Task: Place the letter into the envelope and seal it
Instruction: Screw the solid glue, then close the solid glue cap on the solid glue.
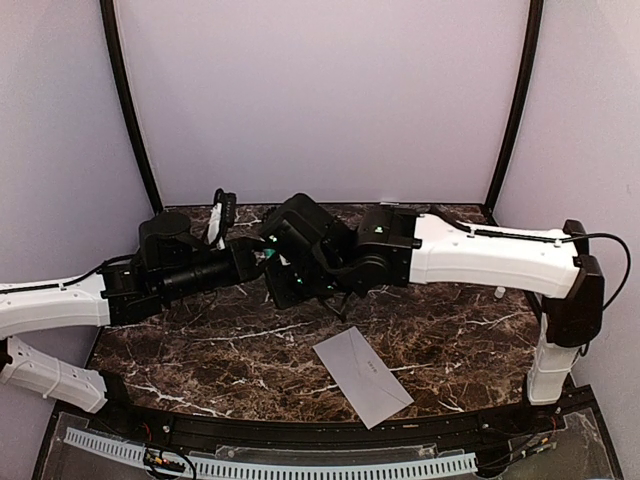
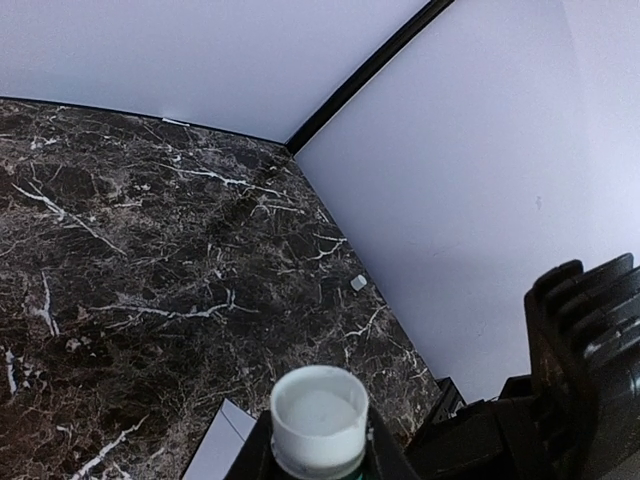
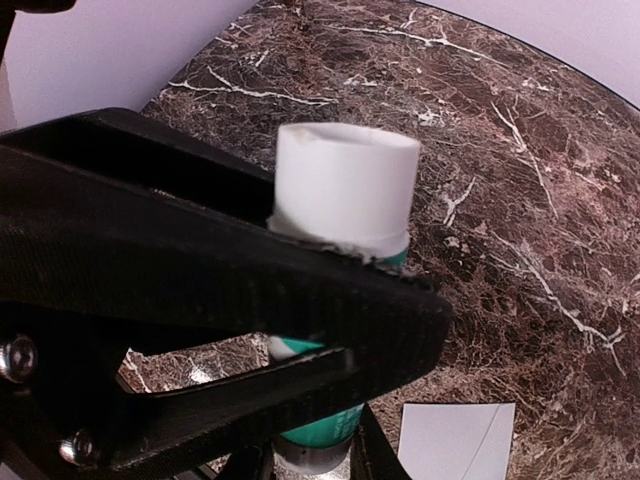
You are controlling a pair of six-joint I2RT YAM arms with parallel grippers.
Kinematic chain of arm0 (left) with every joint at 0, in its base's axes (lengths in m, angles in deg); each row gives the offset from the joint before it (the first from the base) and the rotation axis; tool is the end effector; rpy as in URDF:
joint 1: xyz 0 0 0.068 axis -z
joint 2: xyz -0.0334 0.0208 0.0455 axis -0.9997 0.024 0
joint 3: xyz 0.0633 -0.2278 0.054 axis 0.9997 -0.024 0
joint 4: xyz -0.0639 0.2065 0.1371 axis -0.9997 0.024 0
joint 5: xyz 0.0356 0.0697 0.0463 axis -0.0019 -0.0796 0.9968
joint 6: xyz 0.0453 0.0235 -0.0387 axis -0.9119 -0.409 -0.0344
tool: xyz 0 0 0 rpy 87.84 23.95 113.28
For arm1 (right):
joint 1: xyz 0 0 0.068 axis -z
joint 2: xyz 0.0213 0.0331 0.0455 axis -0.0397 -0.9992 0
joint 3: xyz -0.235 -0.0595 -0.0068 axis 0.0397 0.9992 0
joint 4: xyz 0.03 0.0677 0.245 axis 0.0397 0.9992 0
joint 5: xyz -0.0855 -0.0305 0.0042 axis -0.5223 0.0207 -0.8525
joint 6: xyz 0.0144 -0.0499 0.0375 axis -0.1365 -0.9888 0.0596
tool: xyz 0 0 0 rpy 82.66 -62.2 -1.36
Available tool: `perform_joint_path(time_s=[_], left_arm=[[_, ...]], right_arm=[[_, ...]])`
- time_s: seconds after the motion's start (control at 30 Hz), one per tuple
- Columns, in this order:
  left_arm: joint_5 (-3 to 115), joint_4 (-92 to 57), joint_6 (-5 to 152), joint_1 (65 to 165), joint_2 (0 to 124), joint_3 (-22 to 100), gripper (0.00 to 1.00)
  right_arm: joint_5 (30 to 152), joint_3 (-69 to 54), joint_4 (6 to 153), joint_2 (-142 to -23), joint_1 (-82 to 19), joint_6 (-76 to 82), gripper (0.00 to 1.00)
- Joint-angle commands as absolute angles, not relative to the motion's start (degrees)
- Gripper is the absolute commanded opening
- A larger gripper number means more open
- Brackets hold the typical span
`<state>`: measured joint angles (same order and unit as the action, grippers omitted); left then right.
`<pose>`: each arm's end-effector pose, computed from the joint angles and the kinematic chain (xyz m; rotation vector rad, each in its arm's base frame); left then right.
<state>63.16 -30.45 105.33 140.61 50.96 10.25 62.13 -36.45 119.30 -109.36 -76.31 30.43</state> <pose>0.1760 -0.2269 0.2812 0.1551 1.8300 -1.2429 0.1327 0.3985 0.2978 -0.6166 2.2494 0.5482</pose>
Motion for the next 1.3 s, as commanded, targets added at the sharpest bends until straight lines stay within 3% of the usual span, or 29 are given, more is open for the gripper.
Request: perform_joint_path(time_s=[0.0,0.1,0.27,0.4,0.63,0.77,0.87,1.03,1.27], left_arm=[[53.6,-33.1,109.5,143.3,51.4,9.8,0.0],[52.5,-35.4,108.8,143.2,50.3,9.2,0.0],[53.0,-32.5,104.6,142.8,44.9,9.8,0.0],[51.2,-30.4,101.0,142.5,41.5,9.9,0.0],[36.6,-31.4,94.8,142.5,40.1,10.1,0.0],[30.7,-31.3,93.3,143.4,41.0,11.3,0.0],[32.2,-27.9,90.2,146.1,42.0,12.7,0.0],[41.6,-23.3,86.7,149.5,42.9,15.0,0.0],[46.8,-20.9,85.7,150.7,44.9,16.2,0.0]], right_arm=[[60.3,-38.3,108.1,-108.1,-76.6,30.0,0.08],[66.4,-31.7,102.4,-103.7,-76.5,27.2,0.2],[81.3,-16.5,91.5,-91.8,-75.4,25.1,0.61],[97.4,-6.1,84.6,-83.0,-74.8,22.8,0.76],[98.0,5.4,73.0,-69.5,-71.5,29.1,0.77],[94.5,5.8,71.4,-68.0,-70.8,32.0,0.72],[92.8,3.7,73.6,-69.7,-70.8,33.2,0.69],[92.0,-0.3,77.8,-74.2,-71.7,33.6,0.72],[88.1,-3.7,82.2,-79.3,-73.8,34.0,0.62]])
